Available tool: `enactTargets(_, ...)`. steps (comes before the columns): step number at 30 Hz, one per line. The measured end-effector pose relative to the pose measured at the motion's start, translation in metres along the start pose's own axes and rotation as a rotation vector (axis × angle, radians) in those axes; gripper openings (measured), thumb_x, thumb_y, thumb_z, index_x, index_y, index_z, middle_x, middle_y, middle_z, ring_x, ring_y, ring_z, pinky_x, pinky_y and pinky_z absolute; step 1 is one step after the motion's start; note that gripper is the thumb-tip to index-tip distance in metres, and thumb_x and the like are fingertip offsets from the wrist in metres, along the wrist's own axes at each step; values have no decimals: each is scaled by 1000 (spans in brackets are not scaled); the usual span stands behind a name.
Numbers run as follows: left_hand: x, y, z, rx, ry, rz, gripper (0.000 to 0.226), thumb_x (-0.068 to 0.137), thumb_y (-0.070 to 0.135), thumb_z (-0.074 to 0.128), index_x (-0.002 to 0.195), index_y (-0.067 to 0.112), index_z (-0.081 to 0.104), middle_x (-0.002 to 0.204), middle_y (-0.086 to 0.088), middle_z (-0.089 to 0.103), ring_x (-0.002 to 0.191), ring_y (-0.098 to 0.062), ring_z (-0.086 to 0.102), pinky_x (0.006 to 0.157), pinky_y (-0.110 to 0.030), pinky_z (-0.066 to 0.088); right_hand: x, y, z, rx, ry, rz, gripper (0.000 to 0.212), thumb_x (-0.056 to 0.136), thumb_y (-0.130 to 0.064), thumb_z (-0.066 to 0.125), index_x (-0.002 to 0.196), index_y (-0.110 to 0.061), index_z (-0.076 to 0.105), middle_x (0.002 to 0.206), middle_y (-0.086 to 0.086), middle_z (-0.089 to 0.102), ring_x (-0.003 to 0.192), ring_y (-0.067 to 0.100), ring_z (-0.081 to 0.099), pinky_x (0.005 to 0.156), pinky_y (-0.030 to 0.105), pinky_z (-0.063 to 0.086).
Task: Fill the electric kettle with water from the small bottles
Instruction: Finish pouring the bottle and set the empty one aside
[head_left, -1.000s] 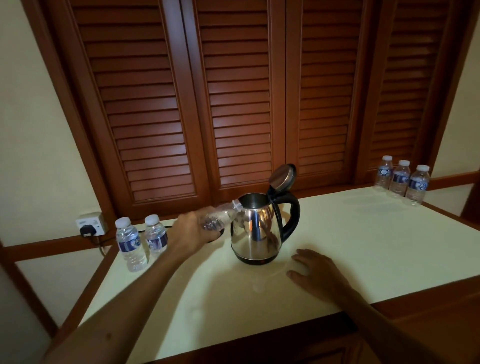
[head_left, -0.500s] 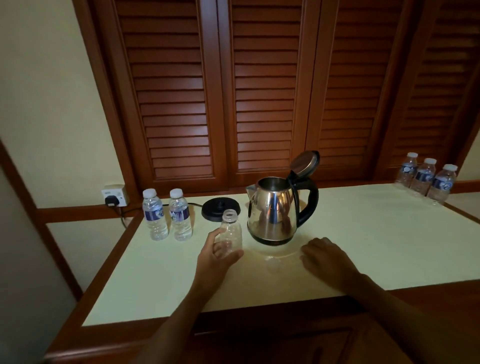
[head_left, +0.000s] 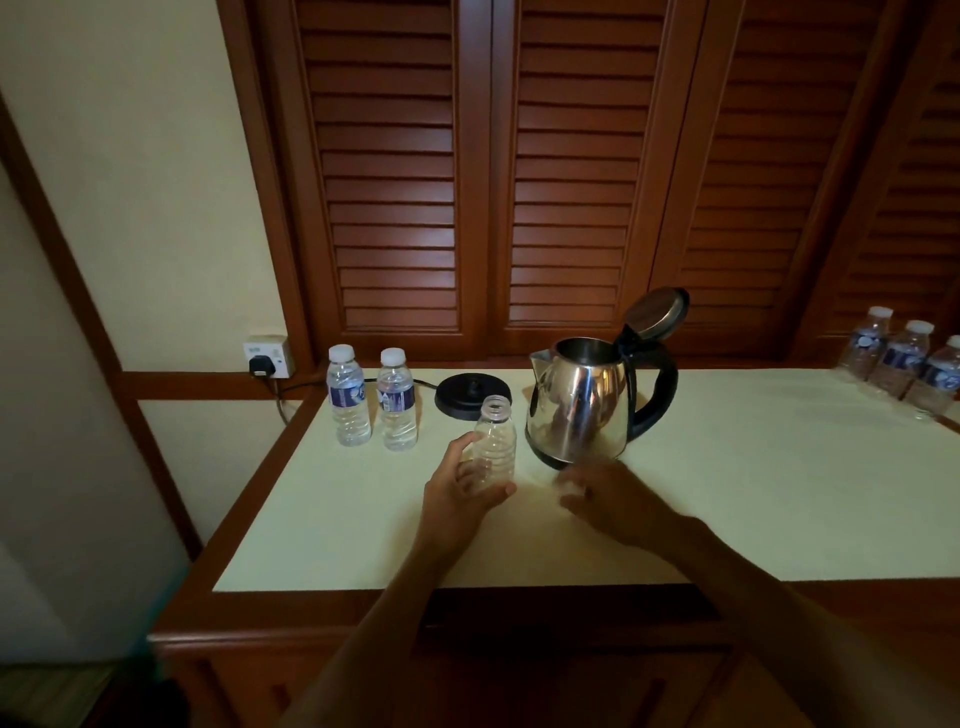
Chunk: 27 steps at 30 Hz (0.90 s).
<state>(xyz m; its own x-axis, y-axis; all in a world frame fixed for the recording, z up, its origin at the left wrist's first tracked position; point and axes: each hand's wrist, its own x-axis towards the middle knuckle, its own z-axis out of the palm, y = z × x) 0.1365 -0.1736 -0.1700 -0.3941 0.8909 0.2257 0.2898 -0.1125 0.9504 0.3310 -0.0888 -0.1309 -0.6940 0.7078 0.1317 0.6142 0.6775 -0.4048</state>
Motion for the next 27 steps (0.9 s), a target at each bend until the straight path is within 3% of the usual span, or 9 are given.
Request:
enactTargets(2, 1, -2, 0, -20, 8, 14, 73, 76, 14, 84, 137, 25, 46, 131, 0, 61, 119, -19, 60, 92, -24, 54, 8, -19, -20, 154, 208, -103, 17, 94, -20, 54, 101, -9, 65, 97, 3, 61, 87, 14, 56, 76, 28, 43)
enactTargets(5, 2, -5, -1, -69, 9, 13, 69, 74, 10, 85, 128, 32, 50, 125, 0, 65, 114, -17, 62, 86, -18, 54, 25, -51, -55, 168, 388, -206, 31, 91, -20, 61, 121, -14, 60, 105, -3, 56, 90, 10, 55, 76, 21, 45)
enactTargets(8, 4, -9, -2, -110, 7, 21, 67, 72, 8, 86, 120, 43, 53, 119, -3, 70, 111, -18, 66, 89, -28, 56, 41, -71, -76, 52, 263, -360, 35, 90, -17, 61, 125, -14, 60, 111, -2, 58, 95, 10, 55, 80, 22, 44)
enactTargets(11, 5, -8, -2, -104, 0, 30, 66, 73, 9, 85, 118, 46, 53, 115, -2, 71, 105, -15, 69, 83, -23, 56, 53, -80, -78, -155, 117, -471, 35, 90, -11, 60, 125, -12, 60, 120, 2, 59, 108, 14, 53, 92, 25, 39)
enactTargets(15, 6, -11, -2, -94, -21, 41, 71, 73, 12, 86, 131, 37, 52, 116, 2, 72, 104, -13, 69, 87, -28, 57, 62, -90, -83, -273, -30, -505, 37, 88, -2, 59, 124, -11, 62, 120, 5, 60, 109, 16, 55, 94, 31, 44)
enactTargets(18, 7, -12, -3, -80, -27, 50, 71, 73, 13, 86, 126, 45, 51, 118, 4, 71, 107, -12, 68, 91, -31, 56, 67, -94, -87, -318, -79, -518, 35, 87, 0, 59, 120, -11, 64, 119, 4, 62, 109, 14, 56, 93, 30, 44)
enactTargets(22, 6, -10, -2, -66, -22, 59, 69, 74, 15, 85, 123, 48, 50, 115, 7, 71, 102, -6, 68, 89, -27, 56, 72, -98, -84, -422, -97, -450, 16, 92, -17, 57, 104, -12, 65, 102, 3, 57, 93, 17, 54, 82, 37, 47)
enactTargets(24, 5, -8, -2, -61, -20, 57, 68, 75, 15, 85, 122, 49, 49, 112, 8, 71, 99, -4, 69, 87, -25, 56, 73, -102, -84, -476, -102, -404, 21, 94, -31, 53, 94, -11, 61, 94, 3, 54, 83, 17, 54, 73, 36, 46)
enactTargets(27, 3, -6, -2, -58, -28, 54, 67, 74, 23, 84, 126, 45, 49, 120, 5, 69, 107, -11, 67, 93, -37, 56, 76, -102, -78, -606, -32, -389, 40, 96, -45, 40, 84, -12, 58, 80, 5, 57, 68, 18, 55, 59, 32, 43)
